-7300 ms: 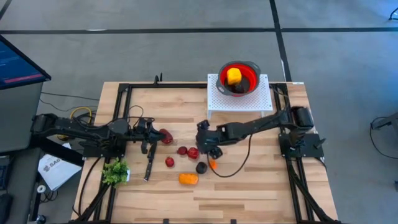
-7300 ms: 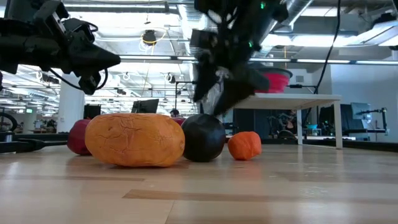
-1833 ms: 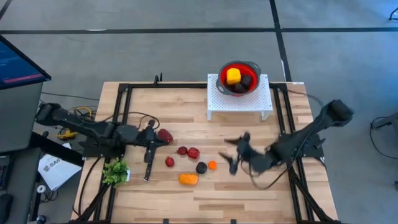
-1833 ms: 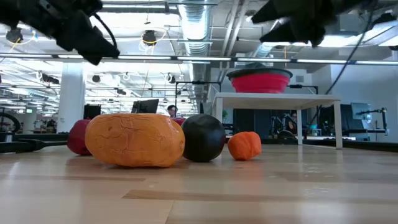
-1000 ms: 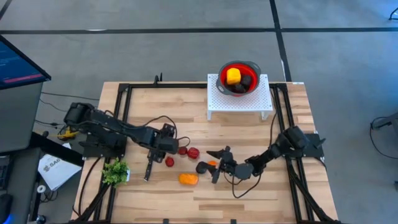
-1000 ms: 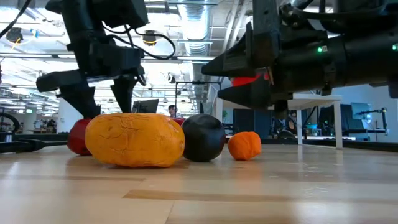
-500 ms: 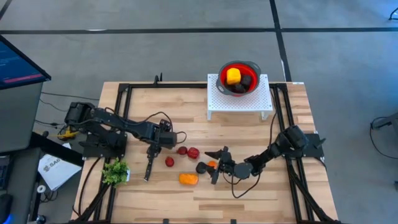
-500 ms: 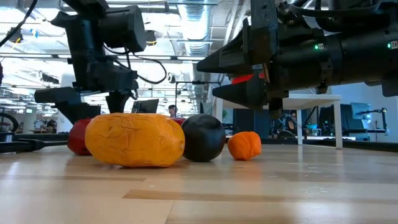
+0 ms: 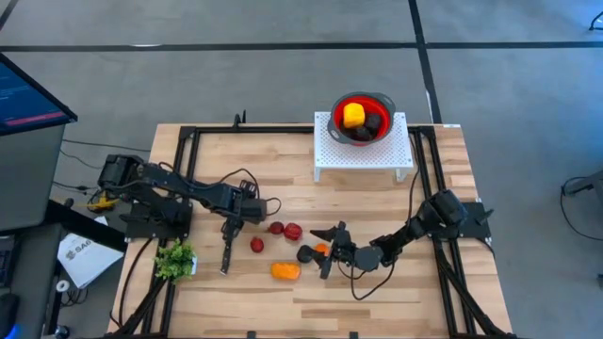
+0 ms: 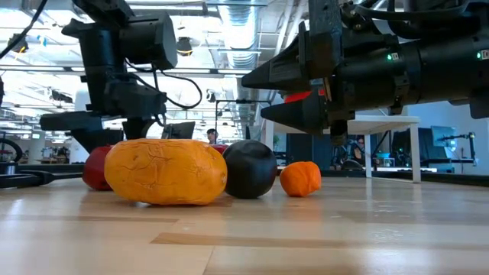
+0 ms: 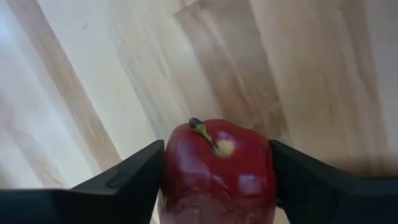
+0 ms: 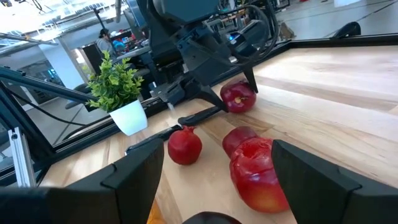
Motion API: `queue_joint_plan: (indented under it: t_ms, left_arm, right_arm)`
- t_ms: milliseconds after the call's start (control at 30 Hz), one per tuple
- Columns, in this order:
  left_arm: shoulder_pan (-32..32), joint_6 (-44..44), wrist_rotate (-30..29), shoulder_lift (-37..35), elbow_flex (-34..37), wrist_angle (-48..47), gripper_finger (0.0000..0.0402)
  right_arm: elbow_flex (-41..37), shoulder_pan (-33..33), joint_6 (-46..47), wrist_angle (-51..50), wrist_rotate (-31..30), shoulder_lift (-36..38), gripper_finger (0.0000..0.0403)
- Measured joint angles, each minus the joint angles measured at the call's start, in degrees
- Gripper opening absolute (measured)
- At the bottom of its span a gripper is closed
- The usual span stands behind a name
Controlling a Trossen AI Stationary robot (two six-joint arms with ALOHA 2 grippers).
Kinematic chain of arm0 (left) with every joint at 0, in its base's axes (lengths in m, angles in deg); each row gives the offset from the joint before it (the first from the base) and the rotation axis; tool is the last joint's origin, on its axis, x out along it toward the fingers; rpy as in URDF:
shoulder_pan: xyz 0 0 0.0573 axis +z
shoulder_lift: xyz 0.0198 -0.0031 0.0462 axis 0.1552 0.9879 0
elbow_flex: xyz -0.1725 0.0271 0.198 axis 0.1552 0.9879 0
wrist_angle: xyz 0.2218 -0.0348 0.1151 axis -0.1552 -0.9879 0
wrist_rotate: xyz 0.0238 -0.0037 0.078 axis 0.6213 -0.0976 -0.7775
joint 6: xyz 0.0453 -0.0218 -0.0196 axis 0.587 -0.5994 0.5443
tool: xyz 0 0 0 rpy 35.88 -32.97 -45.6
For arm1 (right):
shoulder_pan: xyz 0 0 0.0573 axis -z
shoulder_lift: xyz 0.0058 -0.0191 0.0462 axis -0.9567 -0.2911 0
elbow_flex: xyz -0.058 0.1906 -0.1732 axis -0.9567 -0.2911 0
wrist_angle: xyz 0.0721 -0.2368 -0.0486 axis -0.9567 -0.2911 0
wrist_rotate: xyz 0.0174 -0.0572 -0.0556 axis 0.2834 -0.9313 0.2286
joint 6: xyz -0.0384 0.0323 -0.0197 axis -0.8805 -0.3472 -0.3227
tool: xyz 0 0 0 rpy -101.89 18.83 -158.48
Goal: Pick & Place Fruit
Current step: Put the top red apple into the orange strainer bowl on the shelf
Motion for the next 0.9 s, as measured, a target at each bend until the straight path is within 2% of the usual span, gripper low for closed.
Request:
queue_joint_plan:
  t_ms: [167, 367, 500, 667, 733, 900]
  left_arm:
    - [0.8, 0.2, -1.2, 0.0, 0.0, 0.1, 0.023]
    - [-0.8, 0.2, -2.3, 0.0, 0.0, 2.6, 0.0261]
    - [-2.9, 0.2, -1.1, 0.0, 0.0, 10.6, 0.0261]
    - [-3.8, -3.1, 4.3, 0.0, 0.0, 25.3, 0.0246]
    - [-3.8, -5.1, 6.9, 0.0, 0.0, 31.2, 0.0246]
    - [-3.6, -6.0, 10.2, 0.0, 0.0, 45.7, 0.0261]
  right_arm:
    - [0.0, 0.0, 0.0, 0.0, 0.0, 0.0, 0.0291]
    - [0.0, 0.0, 0.0, 0.0, 0.0, 0.0, 0.0291]
    - [0.0, 0.0, 0.0, 0.0, 0.0, 0.0, 0.0291]
    - [0.0, -0.6, -1.7, 0.0, -0.7, 0.0, 0.0291]
    - [0.0, -1.9, -2.9, 0.0, -3.6, 0.2, 0.0291]
    - [-1.3, -6.7, -7.6, 0.0, -15.9, 3.4, 0.0291]
